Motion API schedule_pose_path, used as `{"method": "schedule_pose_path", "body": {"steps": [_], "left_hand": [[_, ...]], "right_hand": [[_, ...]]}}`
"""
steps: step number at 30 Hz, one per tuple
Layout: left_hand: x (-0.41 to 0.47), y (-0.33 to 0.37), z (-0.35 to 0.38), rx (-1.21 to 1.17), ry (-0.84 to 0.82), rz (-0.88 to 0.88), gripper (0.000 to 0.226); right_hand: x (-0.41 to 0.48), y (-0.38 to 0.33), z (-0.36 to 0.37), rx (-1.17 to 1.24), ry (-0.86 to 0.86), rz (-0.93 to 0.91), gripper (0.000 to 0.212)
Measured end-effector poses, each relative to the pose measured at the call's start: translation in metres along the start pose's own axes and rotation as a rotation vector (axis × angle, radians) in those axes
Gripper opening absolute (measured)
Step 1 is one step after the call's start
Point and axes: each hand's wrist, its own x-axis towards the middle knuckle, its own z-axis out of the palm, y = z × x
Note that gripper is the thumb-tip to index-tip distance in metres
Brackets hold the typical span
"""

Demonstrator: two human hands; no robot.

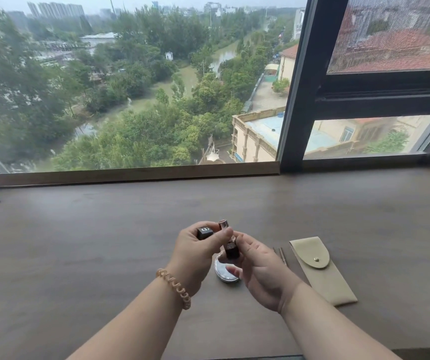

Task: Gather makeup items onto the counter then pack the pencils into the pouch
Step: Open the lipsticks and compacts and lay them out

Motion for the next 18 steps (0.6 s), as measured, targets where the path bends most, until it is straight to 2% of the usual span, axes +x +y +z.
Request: {"method": "schedule_pose_path", "body": {"steps": [3,6,10,18], "left_hand": [[-0.002,0.000,-0.003,0.020,-0.001,0.023,0.010],[-0.002,0.000,-0.006,0.011,-0.003,0.028,0.011],[0.002,-0.003,-0.013,0.020,0.030,0.018,0.009],[0.004,-0.009,-0.024,0.009,0.033,0.008,0.008]], "right_hand": [[0.001,0.004,0.005,-0.010,0.034,-0.027,0.041],[0.002,0.005,0.010,0.030,0.085,-0.049,0.035],[0.002,0.007,0.013,0.052,0.053,-0.003,0.030],[0.007,0.010,0.019,0.021,0.094,-0.029,0.041]]}}
